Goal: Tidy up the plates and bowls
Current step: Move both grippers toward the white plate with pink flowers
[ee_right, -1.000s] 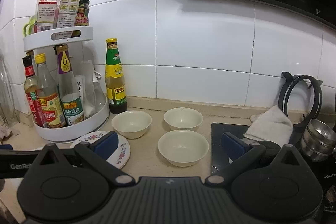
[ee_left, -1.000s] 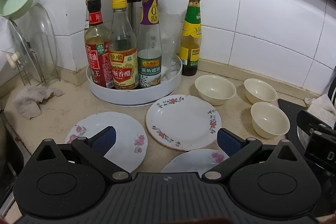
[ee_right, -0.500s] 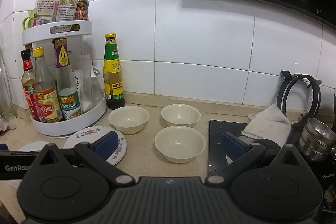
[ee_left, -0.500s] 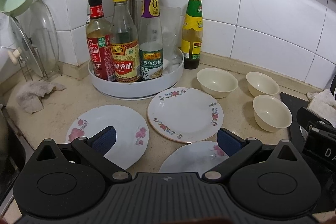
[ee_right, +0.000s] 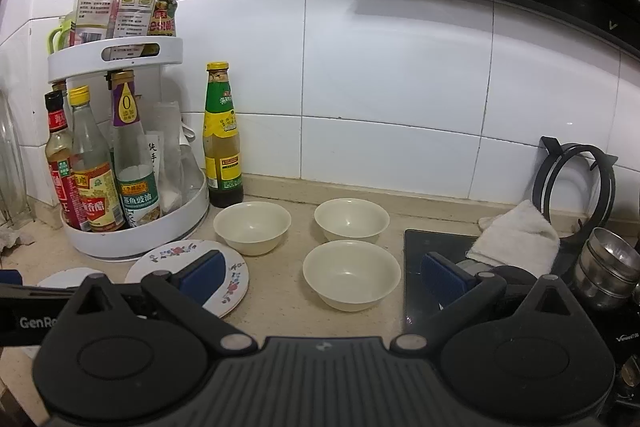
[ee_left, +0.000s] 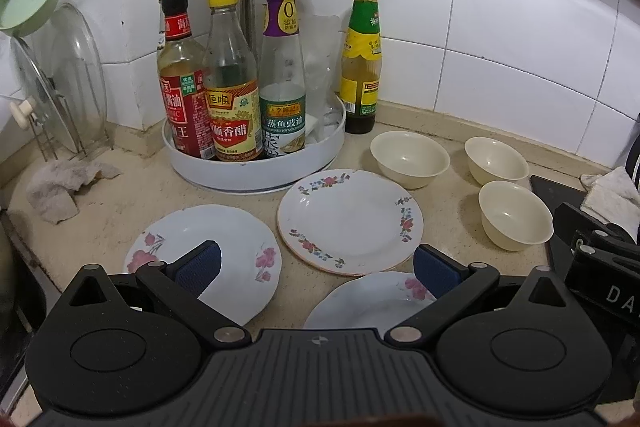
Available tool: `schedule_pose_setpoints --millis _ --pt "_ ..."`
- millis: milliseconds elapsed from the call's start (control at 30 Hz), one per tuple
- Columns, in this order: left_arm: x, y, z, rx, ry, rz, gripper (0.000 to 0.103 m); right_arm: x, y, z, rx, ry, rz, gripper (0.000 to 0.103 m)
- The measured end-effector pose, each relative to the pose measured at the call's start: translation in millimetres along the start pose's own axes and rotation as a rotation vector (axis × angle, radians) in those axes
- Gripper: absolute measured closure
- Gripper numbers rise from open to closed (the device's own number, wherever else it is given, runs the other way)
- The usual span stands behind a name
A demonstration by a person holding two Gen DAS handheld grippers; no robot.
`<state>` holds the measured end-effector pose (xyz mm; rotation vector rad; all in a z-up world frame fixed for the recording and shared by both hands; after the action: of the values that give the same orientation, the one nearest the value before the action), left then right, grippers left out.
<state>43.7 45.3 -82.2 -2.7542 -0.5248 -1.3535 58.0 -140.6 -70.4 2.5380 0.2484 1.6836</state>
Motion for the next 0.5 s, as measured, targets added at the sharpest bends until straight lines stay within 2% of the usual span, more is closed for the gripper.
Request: schedule_pose_setpoints --millis 500 --pt "1.1 -3.7 1.3 0.004 0.005 0.014 0.000 -0.5 -4.5 4.5 0.012 -0.017 -0.010 0.001"
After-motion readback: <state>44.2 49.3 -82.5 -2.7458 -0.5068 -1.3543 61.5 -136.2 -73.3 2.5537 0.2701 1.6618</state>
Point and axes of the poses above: each gripper's, at about its wrist camera, not at the fingertips, and z roughly the way its jaws point, y to its right, x to its top, the point moved 10 cm from there along z, roughly the way its jaws point, and after that the axes turned 9 degrees about -z, right-handed, at the moved point
